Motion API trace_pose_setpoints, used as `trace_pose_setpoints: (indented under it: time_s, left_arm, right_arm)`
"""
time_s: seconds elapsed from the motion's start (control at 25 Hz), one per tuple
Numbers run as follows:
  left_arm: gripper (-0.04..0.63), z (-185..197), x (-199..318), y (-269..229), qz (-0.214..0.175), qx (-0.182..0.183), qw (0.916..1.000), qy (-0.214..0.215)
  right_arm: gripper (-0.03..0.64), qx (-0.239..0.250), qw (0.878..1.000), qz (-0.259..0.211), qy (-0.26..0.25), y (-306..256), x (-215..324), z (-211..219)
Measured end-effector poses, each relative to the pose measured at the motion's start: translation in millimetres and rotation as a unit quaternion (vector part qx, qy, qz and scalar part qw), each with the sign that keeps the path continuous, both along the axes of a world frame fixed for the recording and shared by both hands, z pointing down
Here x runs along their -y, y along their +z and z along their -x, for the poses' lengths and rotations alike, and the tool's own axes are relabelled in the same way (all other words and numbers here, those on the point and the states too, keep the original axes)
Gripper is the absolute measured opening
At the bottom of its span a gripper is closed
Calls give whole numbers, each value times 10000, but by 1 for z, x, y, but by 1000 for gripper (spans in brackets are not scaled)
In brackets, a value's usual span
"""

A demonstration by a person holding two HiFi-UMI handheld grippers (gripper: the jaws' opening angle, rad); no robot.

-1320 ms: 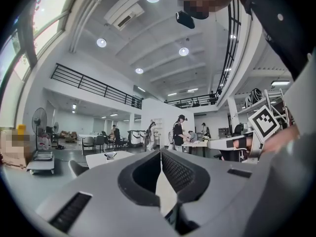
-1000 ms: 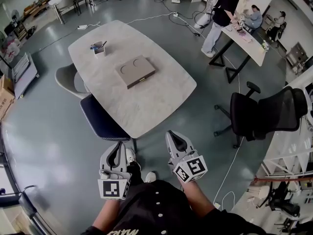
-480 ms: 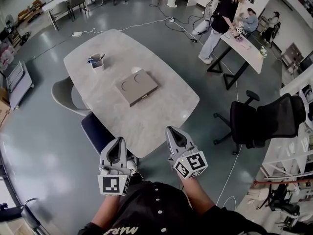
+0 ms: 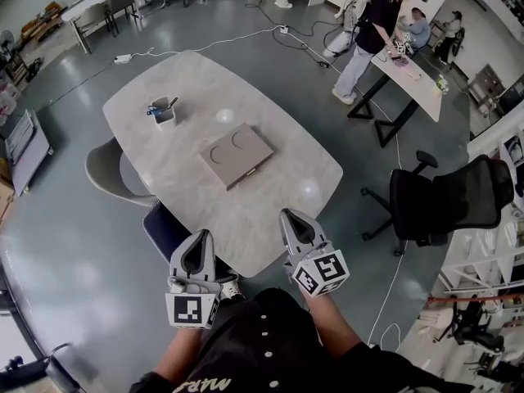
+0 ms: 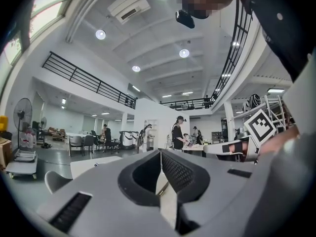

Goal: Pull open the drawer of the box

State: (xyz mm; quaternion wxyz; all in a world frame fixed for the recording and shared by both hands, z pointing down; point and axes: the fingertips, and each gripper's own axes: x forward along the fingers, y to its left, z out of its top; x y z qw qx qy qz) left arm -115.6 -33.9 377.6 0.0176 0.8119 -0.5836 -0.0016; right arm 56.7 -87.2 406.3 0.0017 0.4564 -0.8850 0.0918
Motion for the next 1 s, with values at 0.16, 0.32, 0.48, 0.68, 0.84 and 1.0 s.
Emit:
trace_pose_setpoints:
  time_s: [0.16,0.32,0.48,0.68,0.84,1.0]
  left_arm:
    - [17,5,14,9,103,9,9999,99]
    - [17,2,28,18,227,-54,9997,109]
    - [17,-5,46,17,193,-77,9997,116]
    - [17,-13,68,9,143,-96,9998,55]
    - [17,-18,83,10,198,-95,9998,32]
    - [17,-20,94,20,339,-76,9994,-19]
  right_arm:
    - [-3,-35,9999,117,86,8,11,2]
    - [-3,-44,9997,203,114,12,24,-2]
    - [-3,1,9998,207,48,13,47,-4]
    - [-3,-44,9995,273,-116,19,76,-2]
    - [-3,-2,9989,416,-207,29,101,1]
    - [-3,58,9975,634,-295,51,127,7]
